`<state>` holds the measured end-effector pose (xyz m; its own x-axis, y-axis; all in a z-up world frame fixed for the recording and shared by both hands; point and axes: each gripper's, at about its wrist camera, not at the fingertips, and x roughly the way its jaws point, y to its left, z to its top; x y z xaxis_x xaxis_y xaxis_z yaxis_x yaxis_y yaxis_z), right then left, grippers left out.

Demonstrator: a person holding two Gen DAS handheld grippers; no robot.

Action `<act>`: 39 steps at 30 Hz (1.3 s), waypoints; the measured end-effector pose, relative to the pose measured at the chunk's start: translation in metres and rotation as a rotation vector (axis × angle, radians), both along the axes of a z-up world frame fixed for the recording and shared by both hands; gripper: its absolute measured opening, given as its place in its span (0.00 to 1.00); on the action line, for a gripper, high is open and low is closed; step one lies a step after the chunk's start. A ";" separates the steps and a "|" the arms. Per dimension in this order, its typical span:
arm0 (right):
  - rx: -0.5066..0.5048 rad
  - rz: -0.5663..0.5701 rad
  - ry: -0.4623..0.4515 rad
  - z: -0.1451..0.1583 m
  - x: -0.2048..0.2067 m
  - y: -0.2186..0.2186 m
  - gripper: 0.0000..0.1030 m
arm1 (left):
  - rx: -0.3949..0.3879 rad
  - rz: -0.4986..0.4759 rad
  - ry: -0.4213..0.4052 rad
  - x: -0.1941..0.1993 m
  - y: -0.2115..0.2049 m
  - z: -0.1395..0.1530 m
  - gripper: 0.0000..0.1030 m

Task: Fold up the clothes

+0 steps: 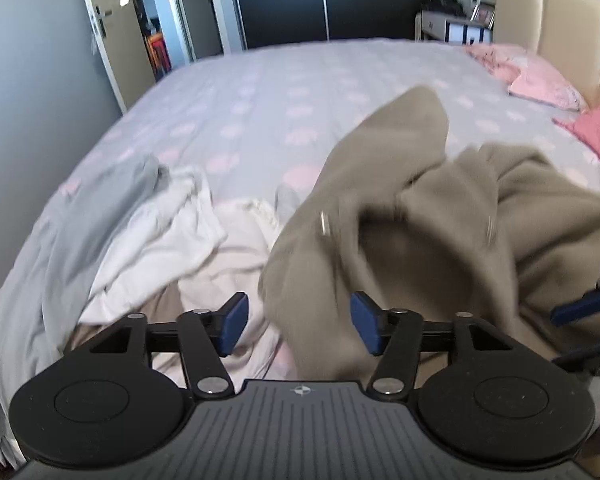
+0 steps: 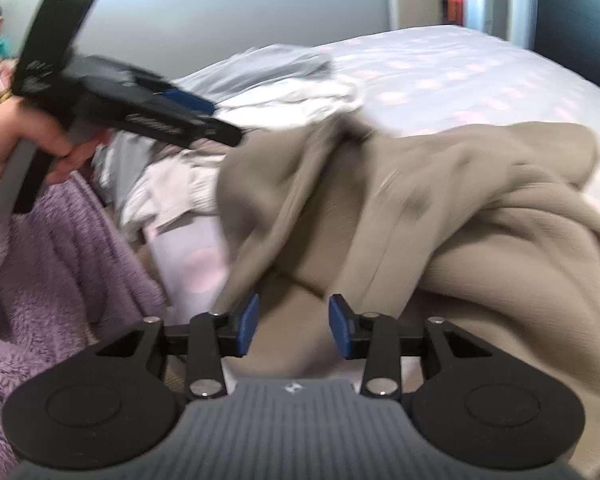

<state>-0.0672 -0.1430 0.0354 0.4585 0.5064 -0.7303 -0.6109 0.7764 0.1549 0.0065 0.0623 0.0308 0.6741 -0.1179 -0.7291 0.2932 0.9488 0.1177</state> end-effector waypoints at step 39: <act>-0.066 -0.325 -0.056 -0.011 -0.007 -0.114 0.30 | -0.018 -0.100 -0.129 0.031 -0.106 -0.026 0.17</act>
